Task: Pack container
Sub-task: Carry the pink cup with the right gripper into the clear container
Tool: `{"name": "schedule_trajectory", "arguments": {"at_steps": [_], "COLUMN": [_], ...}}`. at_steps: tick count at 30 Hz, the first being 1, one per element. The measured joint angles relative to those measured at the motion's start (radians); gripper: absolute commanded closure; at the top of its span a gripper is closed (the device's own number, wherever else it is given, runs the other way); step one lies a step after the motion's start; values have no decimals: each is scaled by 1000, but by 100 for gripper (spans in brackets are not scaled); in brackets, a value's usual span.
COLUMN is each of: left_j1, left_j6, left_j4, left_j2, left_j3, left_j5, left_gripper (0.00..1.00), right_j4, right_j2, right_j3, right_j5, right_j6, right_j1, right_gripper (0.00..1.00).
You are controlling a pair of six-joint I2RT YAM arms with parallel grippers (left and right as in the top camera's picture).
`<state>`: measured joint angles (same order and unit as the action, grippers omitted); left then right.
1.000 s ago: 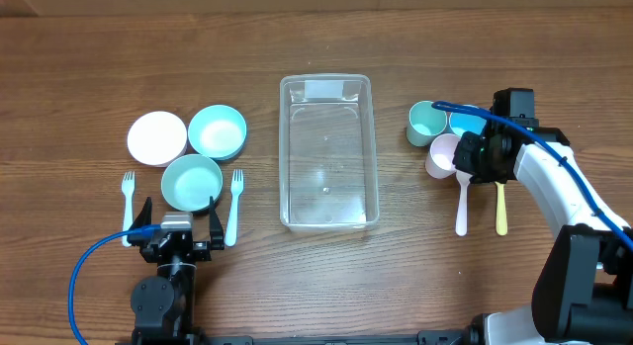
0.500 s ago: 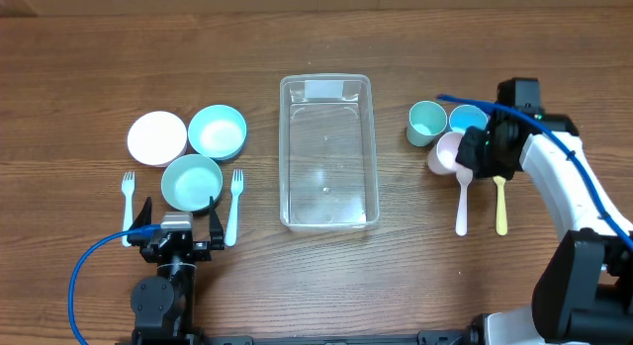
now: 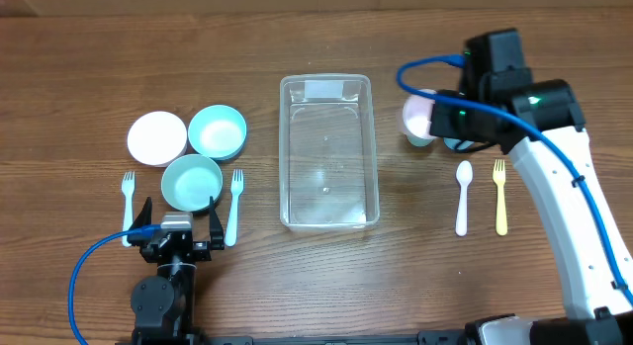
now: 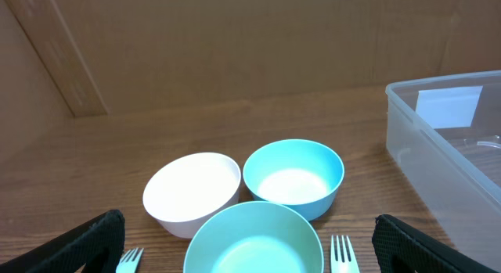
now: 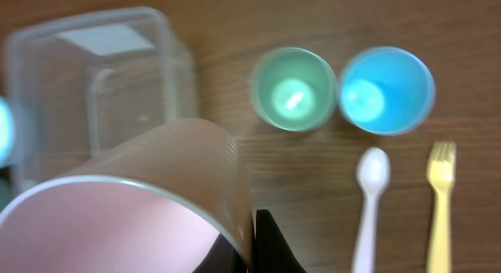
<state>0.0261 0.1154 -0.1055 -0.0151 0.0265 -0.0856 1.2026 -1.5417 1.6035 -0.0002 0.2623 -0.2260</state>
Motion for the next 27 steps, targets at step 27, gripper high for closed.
{"name": "schedule_trajectory", "arguments": {"at_steps": [27], "left_j1": [0], "left_j6": [0], "left_j4": [0], "left_j2": [0], "left_j3": [0], "left_j5": [0], "left_gripper": [0], "right_j4": [-292], "right_j2": [-334], "right_j3": [51], "right_j5": [67], "right_j6": [52], "right_j1": [-254], "right_gripper": [95]}}
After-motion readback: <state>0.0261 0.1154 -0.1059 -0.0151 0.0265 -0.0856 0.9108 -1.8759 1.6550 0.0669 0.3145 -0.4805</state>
